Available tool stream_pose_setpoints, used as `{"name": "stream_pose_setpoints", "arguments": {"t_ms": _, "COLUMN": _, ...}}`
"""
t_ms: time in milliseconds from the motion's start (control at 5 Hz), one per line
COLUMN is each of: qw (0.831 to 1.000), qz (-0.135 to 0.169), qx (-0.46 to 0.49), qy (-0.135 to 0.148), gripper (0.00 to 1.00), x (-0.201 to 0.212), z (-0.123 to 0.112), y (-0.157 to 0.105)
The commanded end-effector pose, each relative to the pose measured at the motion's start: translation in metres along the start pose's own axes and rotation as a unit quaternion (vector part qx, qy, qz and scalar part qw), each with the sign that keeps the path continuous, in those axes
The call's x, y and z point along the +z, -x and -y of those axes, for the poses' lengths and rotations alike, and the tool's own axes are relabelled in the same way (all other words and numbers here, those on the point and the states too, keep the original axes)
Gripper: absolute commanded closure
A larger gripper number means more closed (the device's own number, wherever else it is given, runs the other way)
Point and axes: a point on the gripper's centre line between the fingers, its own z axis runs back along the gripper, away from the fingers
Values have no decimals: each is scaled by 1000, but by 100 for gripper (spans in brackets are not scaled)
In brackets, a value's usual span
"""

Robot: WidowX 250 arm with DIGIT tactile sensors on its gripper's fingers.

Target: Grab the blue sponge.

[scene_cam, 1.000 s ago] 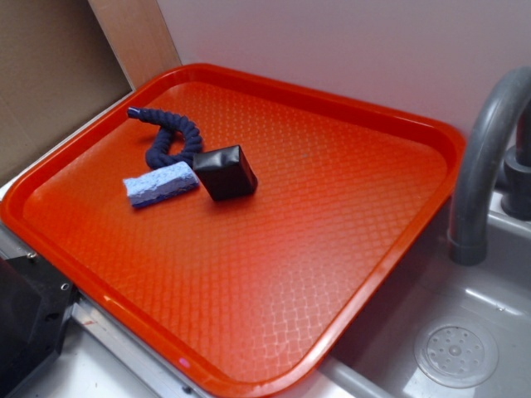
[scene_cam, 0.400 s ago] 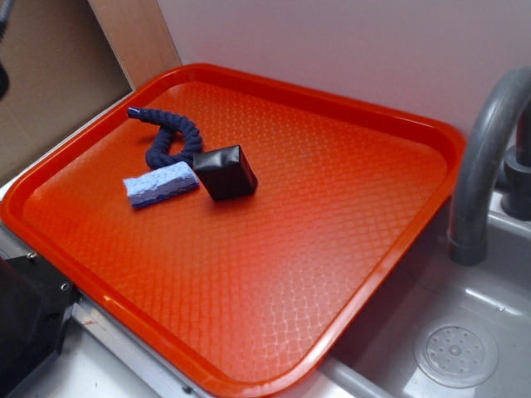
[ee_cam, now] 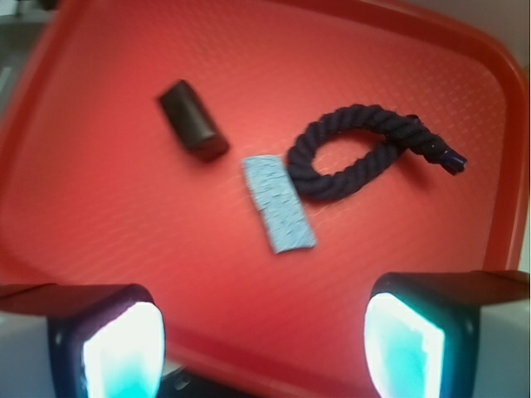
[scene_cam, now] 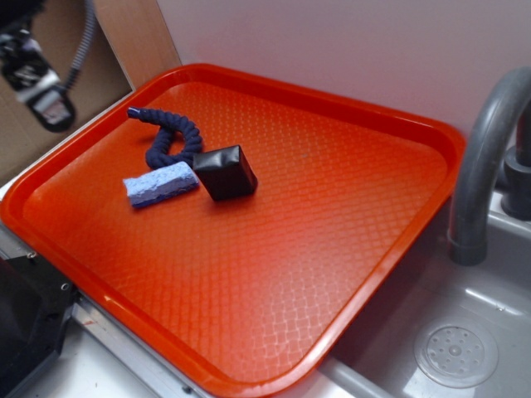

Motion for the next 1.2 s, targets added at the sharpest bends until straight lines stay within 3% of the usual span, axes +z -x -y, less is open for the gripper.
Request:
{"name": "stream_pose_setpoints", "arguments": {"t_ms": 0, "qw": 998, "qz": -28, "qx": -8, "qy": -62, "gripper": 0, "x": -52, "z": -11, "y": -15}}
{"name": "stream_pose_setpoints", "arguments": {"t_ms": 400, "qw": 993, "qz": -68, "qx": -40, "qy": -88, "gripper": 0, "x": -98, "z": -2, "y": -18}}
{"name": "stream_pose_setpoints", "arguments": {"t_ms": 800, "qw": 992, "qz": -89, "qx": -37, "qy": -80, "gripper": 0, "x": -120, "z": -9, "y": -17}}
{"name": "stream_pose_setpoints", "arguments": {"t_ms": 1000, "qw": 992, "qz": -83, "qx": -39, "qy": -85, "gripper": 100, "x": -116, "z": -6, "y": -13}}
